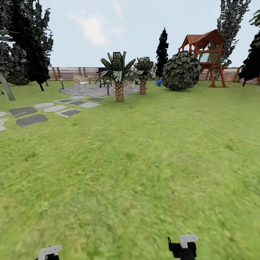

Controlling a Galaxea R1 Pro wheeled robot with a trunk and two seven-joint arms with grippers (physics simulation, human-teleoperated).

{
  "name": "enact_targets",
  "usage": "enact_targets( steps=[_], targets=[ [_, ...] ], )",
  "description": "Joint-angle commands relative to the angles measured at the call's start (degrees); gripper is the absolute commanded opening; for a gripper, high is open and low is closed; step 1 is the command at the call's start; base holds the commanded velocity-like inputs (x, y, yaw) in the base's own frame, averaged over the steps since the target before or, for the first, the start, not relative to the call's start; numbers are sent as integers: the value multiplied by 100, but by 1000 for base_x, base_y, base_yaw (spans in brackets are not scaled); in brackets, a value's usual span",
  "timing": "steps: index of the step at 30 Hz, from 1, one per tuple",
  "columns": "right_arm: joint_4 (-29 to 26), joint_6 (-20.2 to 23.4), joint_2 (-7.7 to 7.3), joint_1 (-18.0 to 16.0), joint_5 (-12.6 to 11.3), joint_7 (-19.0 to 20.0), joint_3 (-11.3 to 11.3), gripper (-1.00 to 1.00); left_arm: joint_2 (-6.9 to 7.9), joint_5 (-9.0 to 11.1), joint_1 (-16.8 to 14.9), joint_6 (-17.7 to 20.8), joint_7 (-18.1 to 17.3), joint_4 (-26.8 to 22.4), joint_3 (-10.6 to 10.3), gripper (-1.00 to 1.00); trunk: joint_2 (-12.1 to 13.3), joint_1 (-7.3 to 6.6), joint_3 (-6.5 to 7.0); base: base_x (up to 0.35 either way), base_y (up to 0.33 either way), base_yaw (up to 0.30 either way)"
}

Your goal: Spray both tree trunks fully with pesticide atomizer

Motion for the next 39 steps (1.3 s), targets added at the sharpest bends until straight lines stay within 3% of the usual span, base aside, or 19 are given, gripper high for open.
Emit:
enact_targets(
  steps=[1,39],
  targets=[
    [5,-4,-1,-4,20,-51,43,100,0,-25,-3,-15,-37,-3,49,-100,-2,1,-5,178,-239,-270],
    [5,-4,1,-4,20,-51,43,100,0,-15,-3,-6,-37,-3,54,-100,-2,1,-5,247,-178,-270]
  ],
)
